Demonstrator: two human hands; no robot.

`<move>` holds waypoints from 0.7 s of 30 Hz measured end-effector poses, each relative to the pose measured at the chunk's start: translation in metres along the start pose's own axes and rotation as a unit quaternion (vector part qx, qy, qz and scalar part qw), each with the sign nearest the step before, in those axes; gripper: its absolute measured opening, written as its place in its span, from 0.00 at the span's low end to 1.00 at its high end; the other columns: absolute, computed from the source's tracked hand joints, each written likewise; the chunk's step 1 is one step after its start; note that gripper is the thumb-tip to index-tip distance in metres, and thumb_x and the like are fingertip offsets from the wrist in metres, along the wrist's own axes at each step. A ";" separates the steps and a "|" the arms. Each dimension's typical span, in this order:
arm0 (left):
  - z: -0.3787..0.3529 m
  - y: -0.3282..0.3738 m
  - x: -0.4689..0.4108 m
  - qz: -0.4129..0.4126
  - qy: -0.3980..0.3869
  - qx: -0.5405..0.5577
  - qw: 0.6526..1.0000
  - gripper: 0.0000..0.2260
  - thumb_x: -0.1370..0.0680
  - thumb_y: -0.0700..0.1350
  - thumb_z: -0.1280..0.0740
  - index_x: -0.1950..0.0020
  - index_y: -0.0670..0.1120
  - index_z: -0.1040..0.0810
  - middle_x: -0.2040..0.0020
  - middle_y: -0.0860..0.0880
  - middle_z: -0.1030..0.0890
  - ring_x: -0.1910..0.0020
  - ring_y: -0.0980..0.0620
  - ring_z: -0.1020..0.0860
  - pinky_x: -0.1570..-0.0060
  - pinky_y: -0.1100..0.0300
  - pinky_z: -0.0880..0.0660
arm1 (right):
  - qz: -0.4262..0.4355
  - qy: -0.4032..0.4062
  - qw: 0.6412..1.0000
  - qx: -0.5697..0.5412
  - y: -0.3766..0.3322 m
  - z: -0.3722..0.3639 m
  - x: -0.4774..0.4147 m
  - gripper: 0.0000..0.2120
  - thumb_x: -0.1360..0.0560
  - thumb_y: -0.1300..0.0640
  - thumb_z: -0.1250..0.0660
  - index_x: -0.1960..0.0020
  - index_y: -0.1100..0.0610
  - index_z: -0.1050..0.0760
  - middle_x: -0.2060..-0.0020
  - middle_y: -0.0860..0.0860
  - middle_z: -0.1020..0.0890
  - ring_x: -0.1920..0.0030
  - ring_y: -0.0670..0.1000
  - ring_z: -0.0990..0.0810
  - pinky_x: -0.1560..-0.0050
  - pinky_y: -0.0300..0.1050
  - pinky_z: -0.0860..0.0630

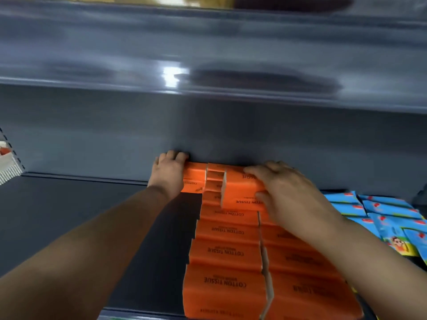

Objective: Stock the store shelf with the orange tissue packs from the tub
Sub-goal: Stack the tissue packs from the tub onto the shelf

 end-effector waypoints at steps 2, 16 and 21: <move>0.011 -0.012 0.009 0.002 0.014 0.030 0.999 0.30 0.31 0.30 0.39 0.30 0.48 0.33 0.36 0.45 0.30 0.37 0.43 0.33 0.37 0.51 0.34 | -0.016 0.000 1.000 -0.011 -0.005 0.006 -0.008 0.26 0.26 0.59 0.34 0.30 0.47 0.33 0.39 0.49 0.25 0.38 0.53 0.27 0.38 0.47 0.30; 0.058 -0.088 0.042 0.063 0.017 0.083 0.994 0.25 0.26 0.31 0.41 0.30 0.45 0.33 0.34 0.45 0.29 0.32 0.45 0.35 0.39 0.50 0.31 | -0.006 -0.062 0.995 -0.077 -0.093 -0.097 -0.132 0.23 0.27 0.59 0.33 0.33 0.50 0.30 0.40 0.52 0.28 0.37 0.55 0.29 0.37 0.49 0.31; 0.034 -0.077 0.045 0.048 -0.056 0.115 0.991 0.23 0.24 0.33 0.40 0.29 0.45 0.34 0.33 0.45 0.30 0.34 0.45 0.31 0.39 0.53 0.29 | -0.040 -0.113 0.993 -0.005 -0.080 -0.126 -0.124 0.27 0.26 0.59 0.33 0.29 0.48 0.34 0.37 0.52 0.29 0.34 0.55 0.32 0.36 0.48 0.34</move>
Point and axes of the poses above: each hand's wrist, its own x-axis away from the middle knuckle, its own z-axis out of the back of the hand, y = z × x, the point moved 4 cm from there along -x, towards the middle knuckle
